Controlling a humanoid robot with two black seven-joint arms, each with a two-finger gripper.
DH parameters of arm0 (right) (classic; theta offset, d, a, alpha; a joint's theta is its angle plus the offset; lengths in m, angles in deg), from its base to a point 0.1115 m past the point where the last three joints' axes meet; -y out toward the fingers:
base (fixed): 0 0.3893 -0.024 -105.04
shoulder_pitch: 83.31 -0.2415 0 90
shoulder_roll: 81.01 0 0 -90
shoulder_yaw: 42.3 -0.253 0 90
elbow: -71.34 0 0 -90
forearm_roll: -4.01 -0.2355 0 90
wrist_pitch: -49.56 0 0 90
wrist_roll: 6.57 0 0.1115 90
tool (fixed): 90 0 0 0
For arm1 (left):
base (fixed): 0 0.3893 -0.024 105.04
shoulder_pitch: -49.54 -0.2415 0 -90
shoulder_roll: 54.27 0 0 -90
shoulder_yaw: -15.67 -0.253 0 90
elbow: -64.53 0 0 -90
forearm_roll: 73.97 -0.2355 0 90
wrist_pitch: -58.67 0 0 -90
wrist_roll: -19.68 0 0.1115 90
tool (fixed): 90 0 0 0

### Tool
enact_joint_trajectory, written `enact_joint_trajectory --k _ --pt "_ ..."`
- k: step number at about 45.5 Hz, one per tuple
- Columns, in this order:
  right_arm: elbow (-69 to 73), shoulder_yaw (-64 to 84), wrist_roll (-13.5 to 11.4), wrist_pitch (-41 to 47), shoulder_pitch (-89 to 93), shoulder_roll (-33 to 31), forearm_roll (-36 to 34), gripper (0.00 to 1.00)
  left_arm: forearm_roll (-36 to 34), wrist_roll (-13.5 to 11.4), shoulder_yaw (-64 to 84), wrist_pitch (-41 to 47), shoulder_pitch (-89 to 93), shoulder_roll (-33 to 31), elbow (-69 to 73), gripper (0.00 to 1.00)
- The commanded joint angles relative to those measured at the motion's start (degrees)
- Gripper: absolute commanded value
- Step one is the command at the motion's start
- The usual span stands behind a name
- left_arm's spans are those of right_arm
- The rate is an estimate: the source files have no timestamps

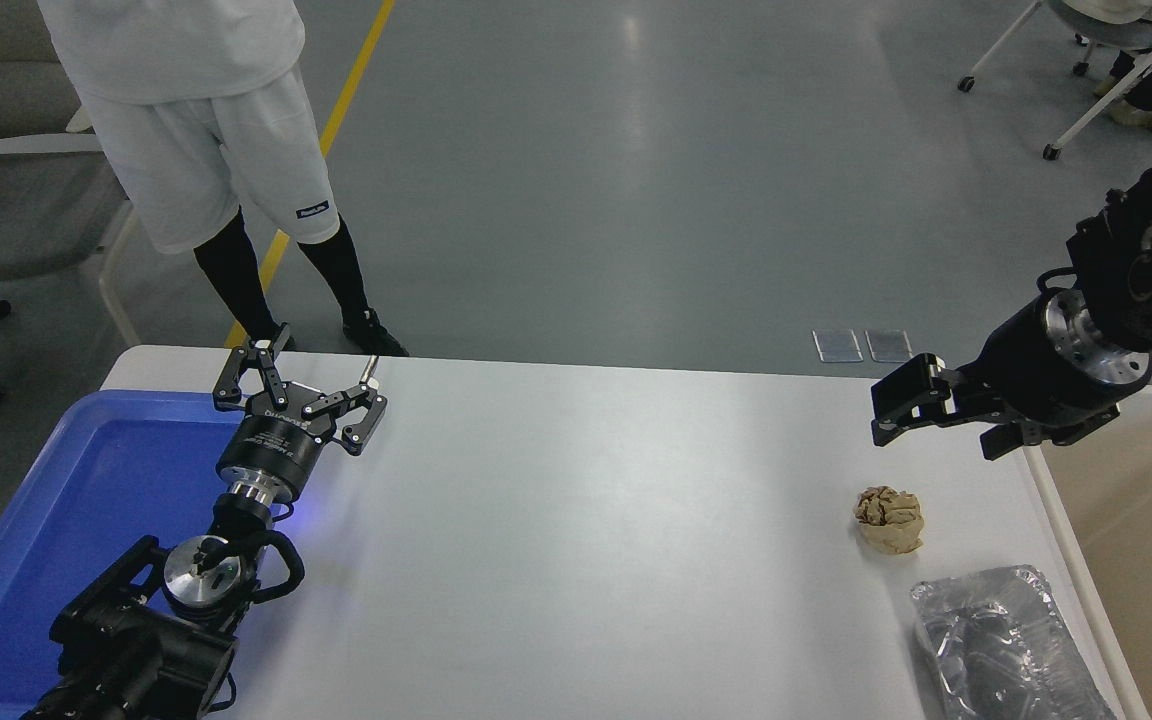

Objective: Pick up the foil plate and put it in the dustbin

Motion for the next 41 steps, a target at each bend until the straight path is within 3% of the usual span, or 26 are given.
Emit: enact_joint_trajectory --k 1,41 --pt "0.0 0.0 0.0 -0.6 0.0 0.2 0.0 1.0 -0.1 0.0 0.0 0.0 0.0 0.0 0.0 0.99" --pt "-1.3 4.3 0.2 -3.9 -0.2 0.6 0.1 1.0 0.0 0.0 0.0 0.0 0.0 0.0 0.0 0.99"
